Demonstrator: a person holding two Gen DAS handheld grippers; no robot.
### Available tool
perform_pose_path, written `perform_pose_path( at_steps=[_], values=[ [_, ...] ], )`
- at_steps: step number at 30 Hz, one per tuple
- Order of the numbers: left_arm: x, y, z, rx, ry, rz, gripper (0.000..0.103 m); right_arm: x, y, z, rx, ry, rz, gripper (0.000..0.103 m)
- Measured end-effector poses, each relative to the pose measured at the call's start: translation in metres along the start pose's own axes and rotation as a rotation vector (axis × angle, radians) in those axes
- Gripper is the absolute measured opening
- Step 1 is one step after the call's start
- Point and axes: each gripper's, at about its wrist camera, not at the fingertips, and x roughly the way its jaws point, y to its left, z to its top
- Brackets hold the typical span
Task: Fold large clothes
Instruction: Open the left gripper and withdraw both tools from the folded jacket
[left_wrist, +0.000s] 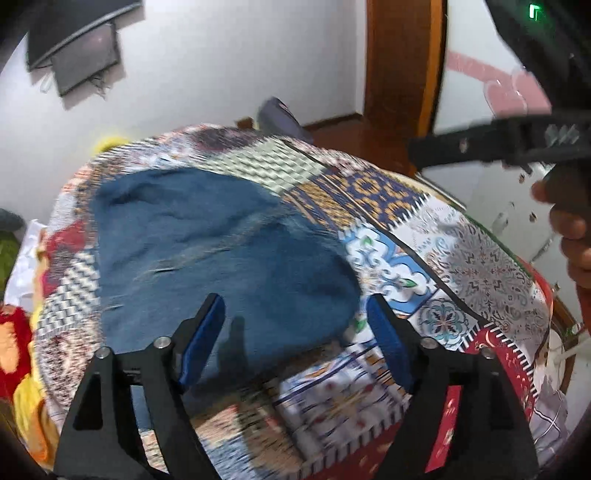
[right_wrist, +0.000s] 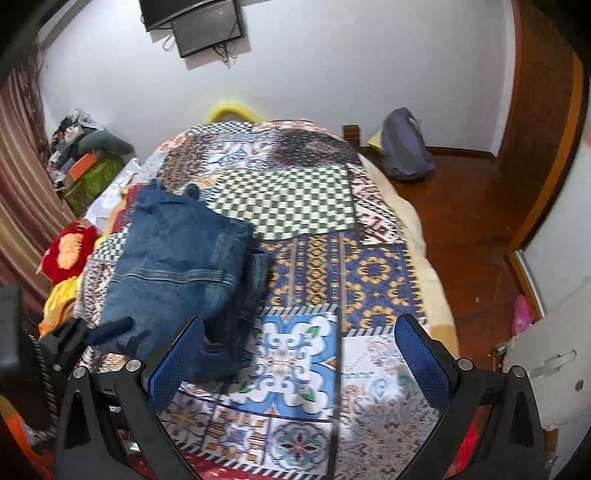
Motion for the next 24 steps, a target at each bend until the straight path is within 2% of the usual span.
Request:
perform_pose_path(
  at_steps=[2, 7, 9, 13, 16, 18, 21, 24],
  values=[
    [-0.013, 0.016, 0.001, -0.019, -0.032, 0.032, 0.093, 0.004, 0.011, 0.002, -0.005, -0.002, 0.041, 0.103],
    [-0.035, 0.068, -0.009, -0.062, -0.077, 0.171, 0.099, 0.033, 0.044, 0.003, -0.017, 0.06, 0.12, 0.103],
    [-0.033, 0.09, -0.015, -0.089, -0.053, 0.237, 0.099, 0.05, 0.06, 0.001, -0.039, 0.098, 0.141, 0.103],
    [-0.014, 0.123, -0.03, -0.184, 0.017, 0.259, 0.099, 0.087, 0.082, -0.008, -0.096, 0.192, 0.111, 0.103],
    [0.007, 0.142, -0.048, -0.262, 0.084, 0.259, 0.1, 0.104, 0.079, -0.018, -0.111, 0.239, 0.065, 0.103],
    [0.013, 0.147, -0.061, -0.301, 0.071, 0.234, 0.101, 0.108, 0.066, -0.025, -0.106, 0.254, 0.068, 0.103],
    [0.014, 0.151, -0.07, -0.337, 0.075, 0.241, 0.103, 0.107, 0.043, -0.031, -0.074, 0.282, 0.071, 0.103],
    [0.017, 0.156, -0.069, -0.299, 0.127, 0.318, 0.103, 0.098, 0.029, -0.035, -0.082, 0.295, 0.052, 0.103]
  ],
)
